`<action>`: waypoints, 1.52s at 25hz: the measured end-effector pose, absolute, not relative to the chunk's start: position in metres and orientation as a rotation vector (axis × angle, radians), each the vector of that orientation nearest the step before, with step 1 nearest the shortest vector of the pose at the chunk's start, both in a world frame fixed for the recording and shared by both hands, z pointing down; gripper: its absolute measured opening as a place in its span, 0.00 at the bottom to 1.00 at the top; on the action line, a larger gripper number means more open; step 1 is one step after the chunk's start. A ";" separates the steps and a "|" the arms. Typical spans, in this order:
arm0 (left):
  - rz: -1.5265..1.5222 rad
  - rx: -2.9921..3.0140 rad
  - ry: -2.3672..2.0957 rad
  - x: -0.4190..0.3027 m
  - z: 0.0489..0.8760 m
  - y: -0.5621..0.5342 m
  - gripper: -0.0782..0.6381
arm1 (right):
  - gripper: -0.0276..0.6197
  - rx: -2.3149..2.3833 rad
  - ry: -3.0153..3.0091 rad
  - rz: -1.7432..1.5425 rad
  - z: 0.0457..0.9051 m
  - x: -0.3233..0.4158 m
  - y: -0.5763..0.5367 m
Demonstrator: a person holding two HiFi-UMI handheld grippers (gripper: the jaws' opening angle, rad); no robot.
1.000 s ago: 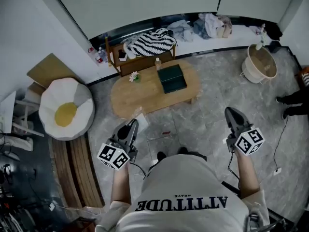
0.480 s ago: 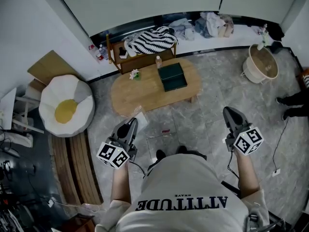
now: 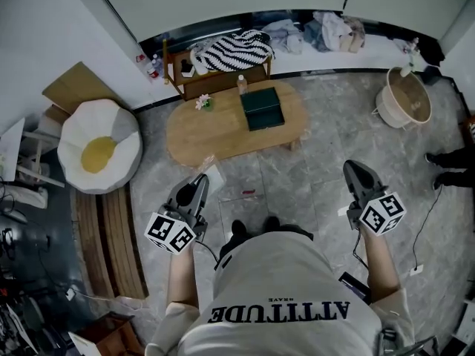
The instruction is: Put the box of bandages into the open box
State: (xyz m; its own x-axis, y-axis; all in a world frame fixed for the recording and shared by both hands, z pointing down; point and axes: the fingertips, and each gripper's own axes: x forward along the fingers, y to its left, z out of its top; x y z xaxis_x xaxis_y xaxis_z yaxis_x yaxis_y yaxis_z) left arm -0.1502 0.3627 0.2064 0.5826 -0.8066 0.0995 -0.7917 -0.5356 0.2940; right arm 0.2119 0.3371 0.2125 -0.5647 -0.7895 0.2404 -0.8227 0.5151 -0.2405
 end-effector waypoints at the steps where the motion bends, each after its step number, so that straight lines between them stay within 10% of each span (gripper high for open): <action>1: -0.066 2.503 -1.315 -0.146 0.208 0.363 0.15 | 0.07 1.406 -2.648 0.507 0.214 0.216 0.335; 38: -0.069 2.519 -1.224 -0.158 0.241 0.213 0.15 | 0.07 1.350 -2.582 0.522 0.246 0.183 0.216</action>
